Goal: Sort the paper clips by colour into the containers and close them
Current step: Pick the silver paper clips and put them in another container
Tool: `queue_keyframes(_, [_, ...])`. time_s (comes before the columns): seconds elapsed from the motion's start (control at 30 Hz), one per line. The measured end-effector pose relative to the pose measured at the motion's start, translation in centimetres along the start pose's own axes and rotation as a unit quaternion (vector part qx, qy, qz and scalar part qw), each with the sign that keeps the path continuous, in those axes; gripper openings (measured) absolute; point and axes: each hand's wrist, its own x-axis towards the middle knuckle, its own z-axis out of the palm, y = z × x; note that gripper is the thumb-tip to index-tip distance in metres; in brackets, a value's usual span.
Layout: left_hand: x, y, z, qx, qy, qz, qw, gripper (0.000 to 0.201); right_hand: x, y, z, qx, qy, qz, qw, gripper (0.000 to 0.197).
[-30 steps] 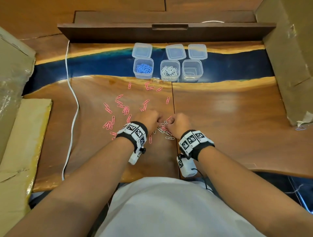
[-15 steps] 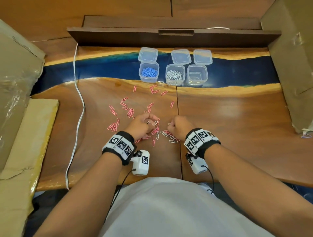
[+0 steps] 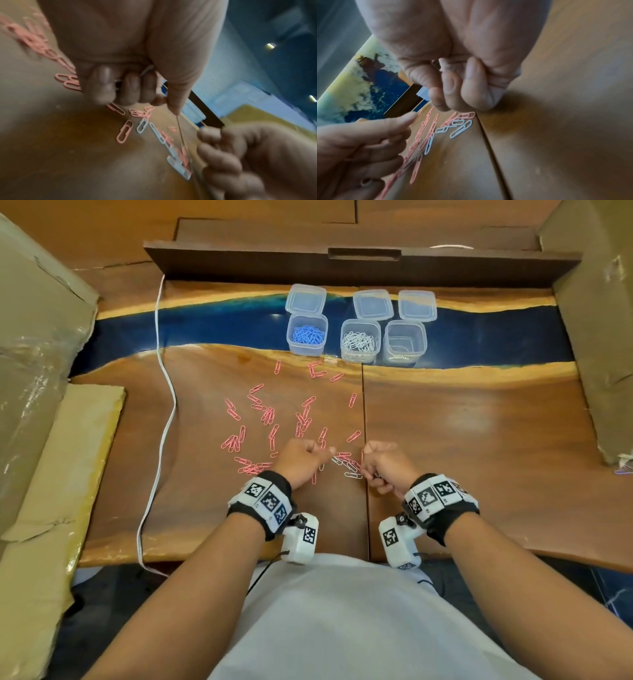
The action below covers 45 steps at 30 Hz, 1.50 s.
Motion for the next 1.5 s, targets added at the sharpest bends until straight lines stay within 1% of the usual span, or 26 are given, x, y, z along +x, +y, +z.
queue_keyframes(0.03, [0.0,0.0,0.3,0.058,0.027,0.016,0.998,0.038,-0.2,0.1,0.1,-0.043,0.004,-0.017,0.999,0.029])
queue_keyframes(0.1, [-0.3,0.0,1.0,0.177,0.071,0.03,0.981,0.029,-0.7,0.3,0.4,-0.151,0.022,-0.076,0.985,0.02])
queue_keyframes(0.17, [-0.6,0.2,1.6,0.259,0.105,0.032,0.96,0.025,-0.8,0.8,0.7,-0.261,0.049,-0.122,0.957,0.01])
queue_keyframes(0.23, [-0.7,0.3,2.0,0.294,0.123,0.029,0.947,0.023,-0.5,1.5,0.9,-0.368,0.078,-0.129,0.917,0.005])
queue_keyframes(0.3, [-0.7,0.2,2.3,0.299,0.125,0.025,0.946,0.02,-0.2,2.0,1.1,-0.427,0.093,-0.136,0.889,0.005])
queue_keyframes(0.37, [-0.5,0.0,2.4,0.277,0.121,0.019,0.953,0.014,-0.1,2.1,1.3,-0.451,0.101,-0.141,0.875,0.003])
queue_keyframes(0.47, [-0.1,-0.1,2.4,0.259,0.111,0.01,0.959,0.028,-0.2,1.6,1.7,-0.463,0.083,-0.131,0.873,0.007])
queue_keyframes(0.57, [-0.1,0.2,2.3,0.247,0.071,0.0,0.966,0.019,-0.2,1.1,2.1,-0.478,0.057,-0.119,0.869,0.011])
queue_keyframes(0.7, [-0.6,0.0,2.0,0.21,0.042,0.008,0.977,0.017,-0.1,1.2,2.4,-0.499,0.042,-0.125,0.856,0.01])
queue_keyframes(0.77, [-0.9,0.2,1.6,0.152,0.022,0.016,0.988,0.018,-0.2,1.4,2.2,-0.479,0.025,-0.129,0.868,0.011])
queue_keyframes(0.83, [-1.0,0.4,1.3,0.021,0.014,-0.003,1.0,0.018,-0.5,1.2,1.8,-0.427,0.015,-0.132,0.894,0.017])
queue_keyframes(0.87, [-1.0,0.4,1.1,-0.062,0.011,-0.027,0.998,0.019,-0.6,1.0,1.6,-0.376,0.016,-0.123,0.918,0.02])
queue_keyframes(0.9, [-0.8,0.3,1.0,-0.142,0.004,-0.051,0.989,0.022,-0.7,0.9,1.4,-0.296,0.017,-0.098,0.95,0.023])
queue_keyframes(0.93, [-0.7,0.1,0.9,-0.203,0.0,-0.062,0.977,0.026,-0.7,0.7,1.2,-0.184,0.015,-0.063,0.981,0.024])
queue_keyframes(0.97, [-0.6,-0.1,0.7,-0.245,0.001,-0.061,0.968,0.029,-0.8,0.6,1.1,-0.073,0.01,-0.028,0.997,0.025])
queue_keyframes(1.0, [-0.6,-0.2,0.6,-0.271,0.003,-0.055,0.961,0.031,-1.1,0.5,0.9,0.013,0.006,-0.01,1.0,0.026])
queue_keyframes(1.07, [-0.5,-0.3,0.6,-0.289,0.0,-0.048,0.956,0.034,-1.4,0.6,0.8,0.086,-0.007,0.0,0.996,0.029])
queue_keyframes(1.2, [-0.3,-0.3,0.6,-0.317,-0.014,-0.055,0.947,0.039,-1.5,0.9,1.3,0.102,-0.027,0.017,0.994,0.03])
queue_keyframes(1.3, [-0.2,-0.5,0.5,-0.339,-0.039,-0.062,0.938,0.04,-1.1,1.2,1.4,0.071,-0.039,0.035,0.996,0.028])
queue_keyframes(1.37, [-0.2,-0.5,0.2,-0.331,-0.065,-0.059,0.94,0.039,-1.0,1.3,1.5,-0.001,-0.036,0.021,0.999,0.025])
queue_keyframes(1.4, [-0.1,-0.5,0.1,-0.328,-0.076,-0.055,0.94,0.037,-1.1,1.3,1.6,-0.052,-0.021,0.002,0.998,0.021])
queue_keyframes(1.43, [-0.1,-0.5,-0.1,-0.329,-0.087,-0.049,0.939,0.035,-1.3,1.3,1.6,-0.105,0.003,-0.026,0.994,0.015])
queue_keyframes(1.5, [0.1,-0.4,-0.5,-0.325,-0.096,-0.043,0.94,0.028,-1.1,1.4,1.8,-0.197,0.042,-0.086,0.976,0.007])
